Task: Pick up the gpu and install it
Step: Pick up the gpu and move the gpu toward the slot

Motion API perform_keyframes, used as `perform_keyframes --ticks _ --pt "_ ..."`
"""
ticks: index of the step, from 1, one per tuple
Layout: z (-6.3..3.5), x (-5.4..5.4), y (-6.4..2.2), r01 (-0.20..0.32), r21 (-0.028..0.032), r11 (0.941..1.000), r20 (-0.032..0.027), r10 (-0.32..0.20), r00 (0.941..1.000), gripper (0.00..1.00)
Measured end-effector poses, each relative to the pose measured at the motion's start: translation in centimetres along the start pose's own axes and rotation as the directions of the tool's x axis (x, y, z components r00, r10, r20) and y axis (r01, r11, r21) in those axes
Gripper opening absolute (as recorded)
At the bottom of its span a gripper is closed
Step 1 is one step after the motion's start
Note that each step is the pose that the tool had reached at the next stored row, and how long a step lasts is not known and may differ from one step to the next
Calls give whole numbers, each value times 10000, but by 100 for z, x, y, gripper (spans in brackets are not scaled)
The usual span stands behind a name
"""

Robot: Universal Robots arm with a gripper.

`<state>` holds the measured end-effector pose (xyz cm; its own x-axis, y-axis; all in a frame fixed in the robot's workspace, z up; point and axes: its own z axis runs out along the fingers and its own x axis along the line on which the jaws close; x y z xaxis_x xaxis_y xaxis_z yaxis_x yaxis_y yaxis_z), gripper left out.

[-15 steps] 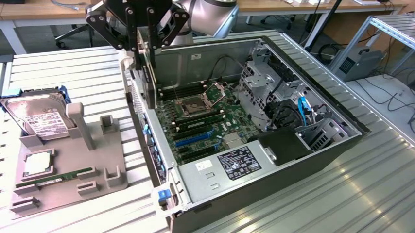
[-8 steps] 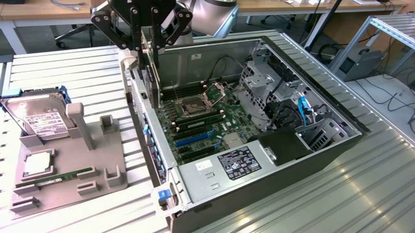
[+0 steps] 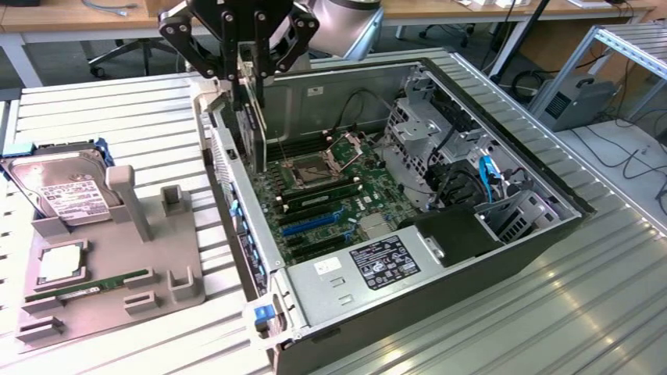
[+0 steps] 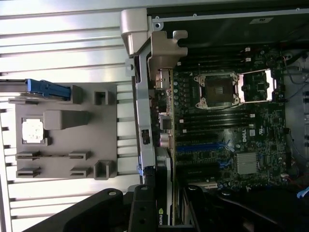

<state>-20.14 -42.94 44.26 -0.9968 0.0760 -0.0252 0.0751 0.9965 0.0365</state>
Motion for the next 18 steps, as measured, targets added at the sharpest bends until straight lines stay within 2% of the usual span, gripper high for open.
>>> perform_keyframes --ticks 18 --pt "6 -201 15 0 3 10000 0 0 10000 27"
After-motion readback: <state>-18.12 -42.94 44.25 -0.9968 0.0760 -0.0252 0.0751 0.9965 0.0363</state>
